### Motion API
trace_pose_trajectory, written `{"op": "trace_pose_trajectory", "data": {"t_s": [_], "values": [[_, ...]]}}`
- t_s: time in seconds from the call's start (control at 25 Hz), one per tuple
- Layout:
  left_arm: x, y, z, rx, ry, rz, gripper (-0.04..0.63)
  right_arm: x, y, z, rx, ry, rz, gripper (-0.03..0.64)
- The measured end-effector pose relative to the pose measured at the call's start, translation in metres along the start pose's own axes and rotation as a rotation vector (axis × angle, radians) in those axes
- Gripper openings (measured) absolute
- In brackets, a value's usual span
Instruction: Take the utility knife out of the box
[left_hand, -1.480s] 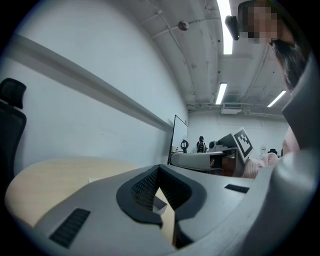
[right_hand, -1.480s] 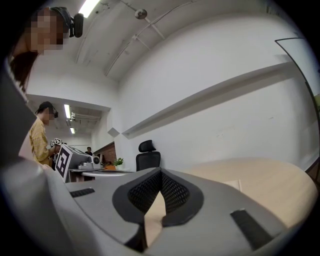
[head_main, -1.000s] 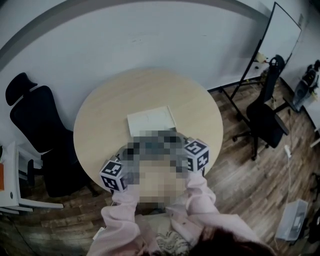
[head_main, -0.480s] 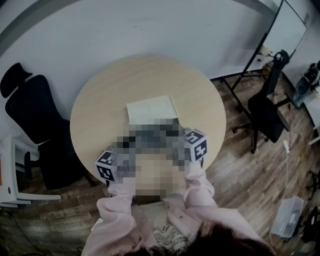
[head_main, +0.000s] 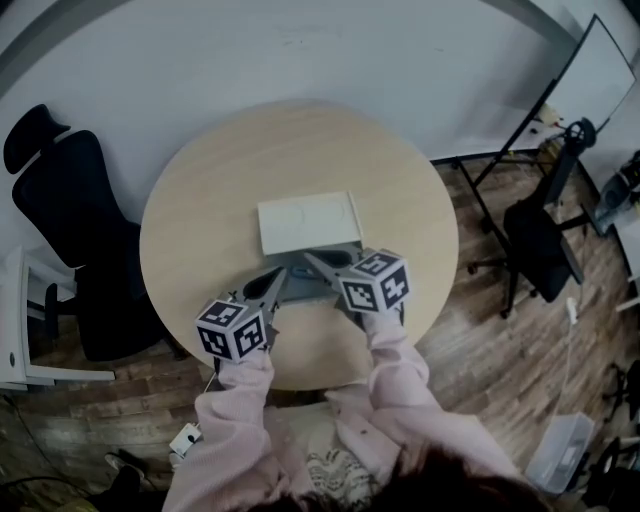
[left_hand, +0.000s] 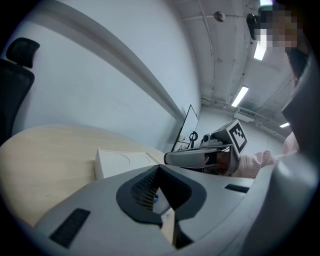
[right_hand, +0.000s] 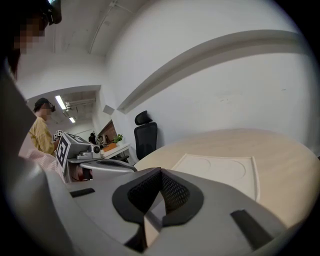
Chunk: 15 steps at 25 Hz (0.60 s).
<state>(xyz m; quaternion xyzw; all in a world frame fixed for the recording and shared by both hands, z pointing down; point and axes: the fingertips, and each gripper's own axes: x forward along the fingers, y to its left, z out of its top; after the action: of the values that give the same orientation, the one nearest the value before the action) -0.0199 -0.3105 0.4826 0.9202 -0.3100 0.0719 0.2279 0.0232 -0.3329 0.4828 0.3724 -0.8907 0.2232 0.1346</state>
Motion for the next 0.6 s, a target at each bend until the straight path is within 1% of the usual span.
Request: {"op": "trace_pose_trajectory", "data": {"t_s": [0.36,0.48,0.6], "values": [[0.012,0.010,-0.016,-0.064,0.028,0.044,0.009,0.020,-0.011,-0.022,-0.045,0.148,0.080,-0.005],[0.015,0.011,-0.023,-0.102,0.032,0.048,0.009,0.025,-0.013,-0.029,-0.066,0.196,0.108,-0.005],[0.021,0.012,-0.027,-0.117,0.046,0.050,0.009,0.031,-0.020,-0.039,-0.087,0.261,0.125,-0.005]]}}
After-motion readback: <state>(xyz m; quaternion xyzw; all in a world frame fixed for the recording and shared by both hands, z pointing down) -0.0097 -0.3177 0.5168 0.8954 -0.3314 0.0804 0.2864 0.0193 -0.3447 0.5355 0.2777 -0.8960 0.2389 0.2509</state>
